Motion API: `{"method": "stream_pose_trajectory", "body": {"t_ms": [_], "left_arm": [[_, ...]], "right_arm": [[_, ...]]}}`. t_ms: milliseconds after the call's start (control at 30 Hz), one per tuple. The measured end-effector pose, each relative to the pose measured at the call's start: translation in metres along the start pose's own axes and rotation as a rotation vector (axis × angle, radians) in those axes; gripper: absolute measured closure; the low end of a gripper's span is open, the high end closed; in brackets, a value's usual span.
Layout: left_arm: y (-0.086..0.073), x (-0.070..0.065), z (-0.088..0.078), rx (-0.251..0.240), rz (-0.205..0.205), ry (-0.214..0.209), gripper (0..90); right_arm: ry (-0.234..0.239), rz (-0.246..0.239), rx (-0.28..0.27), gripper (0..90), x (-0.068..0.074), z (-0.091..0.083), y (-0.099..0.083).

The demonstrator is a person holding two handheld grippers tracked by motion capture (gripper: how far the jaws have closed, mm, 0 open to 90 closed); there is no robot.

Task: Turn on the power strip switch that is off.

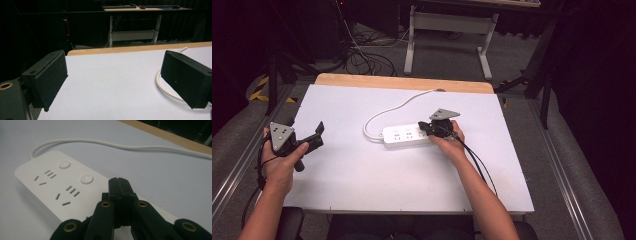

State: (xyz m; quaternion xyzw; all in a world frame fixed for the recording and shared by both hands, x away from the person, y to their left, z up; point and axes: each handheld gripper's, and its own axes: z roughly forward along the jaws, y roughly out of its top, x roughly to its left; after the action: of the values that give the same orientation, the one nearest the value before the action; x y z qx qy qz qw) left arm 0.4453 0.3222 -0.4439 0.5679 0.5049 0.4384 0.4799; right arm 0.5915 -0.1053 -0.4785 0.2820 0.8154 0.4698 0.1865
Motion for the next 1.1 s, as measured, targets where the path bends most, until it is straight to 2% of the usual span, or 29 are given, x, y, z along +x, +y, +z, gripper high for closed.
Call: {"method": "stream_pose_trajectory", "body": {"t_ms": [233, 433, 667, 767, 867, 967, 1100], "left_arm": [[0.0000, -0.0008, -0.0006, 0.001, -0.002, 0.000, 7.7], [-0.0003, -0.0002, -0.0004, 0.005, -0.002, -0.001, 7.7], [-0.0003, -0.0014, 0.0001, 0.010, 0.005, -0.004, 7.8], [-0.0005, -0.0016, 0.0000, 0.010, 0.005, -0.003, 7.8], [-0.0007, -0.0017, -0.0003, 0.009, 0.005, -0.004, 8.0], [-0.0008, -0.0016, -0.0001, 0.013, 0.007, -0.004, 8.1], [-0.0005, -0.0022, 0.0000, 0.011, 0.007, -0.006, 8.1]], "right_arm": [[-0.017, -0.003, -0.016, 90.0, 0.0007, 0.0024, -0.0011], [-0.033, 0.016, 0.006, 90.0, -0.0006, 0.0006, -0.0003], [-0.026, 0.038, 0.007, 90.0, -0.0013, 0.0011, -0.0003], [-0.027, 0.032, 0.007, 90.0, -0.0007, 0.0027, 0.0006], [-0.043, 0.026, 0.026, 90.0, 0.0016, 0.0036, 0.0030], [-0.038, 0.047, 0.043, 90.0, 0.0015, 0.0040, 0.0044], [-0.056, 0.023, 0.063, 90.0, 0.0043, 0.0048, 0.0066]]}}
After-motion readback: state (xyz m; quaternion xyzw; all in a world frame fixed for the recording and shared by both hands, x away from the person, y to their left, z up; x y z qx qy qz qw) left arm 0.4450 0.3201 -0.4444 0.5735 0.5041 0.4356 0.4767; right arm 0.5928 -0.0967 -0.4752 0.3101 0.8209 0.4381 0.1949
